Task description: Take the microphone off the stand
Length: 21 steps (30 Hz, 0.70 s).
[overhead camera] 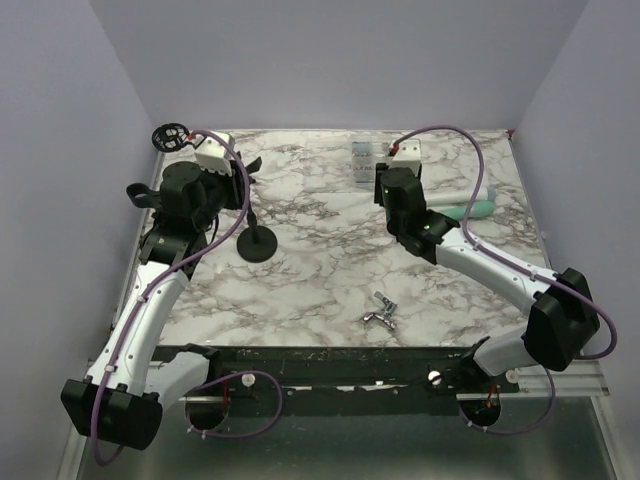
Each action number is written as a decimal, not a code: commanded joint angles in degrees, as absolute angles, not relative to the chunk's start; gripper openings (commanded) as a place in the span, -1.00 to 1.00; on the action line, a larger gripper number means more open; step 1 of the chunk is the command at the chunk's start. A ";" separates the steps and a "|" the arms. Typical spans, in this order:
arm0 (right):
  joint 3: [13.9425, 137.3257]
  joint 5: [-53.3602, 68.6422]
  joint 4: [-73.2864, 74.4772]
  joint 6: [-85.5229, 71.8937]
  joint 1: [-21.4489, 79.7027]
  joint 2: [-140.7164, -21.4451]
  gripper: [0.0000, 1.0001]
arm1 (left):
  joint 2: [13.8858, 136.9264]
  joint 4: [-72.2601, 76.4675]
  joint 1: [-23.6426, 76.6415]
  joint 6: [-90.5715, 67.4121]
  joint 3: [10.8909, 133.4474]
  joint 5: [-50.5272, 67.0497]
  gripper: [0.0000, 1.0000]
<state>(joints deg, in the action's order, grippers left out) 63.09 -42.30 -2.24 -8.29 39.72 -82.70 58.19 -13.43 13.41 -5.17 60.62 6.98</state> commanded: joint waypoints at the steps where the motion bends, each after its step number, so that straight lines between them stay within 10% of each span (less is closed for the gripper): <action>1: 61.13 -45.15 -1.77 -7.56 39.46 -81.32 -0.99 | 57.51 -11.08 12.07 -6.99 61.44 4.60 -1.00; 7: 60.52 -43.72 -0.14 -9.96 39.46 -81.24 -0.99 | 56.60 -11.46 11.43 -8.81 61.59 2.59 -1.00; 21: 57.85 -38.92 3.16 -16.80 39.46 -75.40 -0.99 | 54.91 -13.00 11.34 -11.21 62.34 5.80 0.34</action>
<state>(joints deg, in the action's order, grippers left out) 58.81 -39.86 3.09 -14.66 39.64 -77.84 57.25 -14.59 11.68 -10.11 60.62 4.71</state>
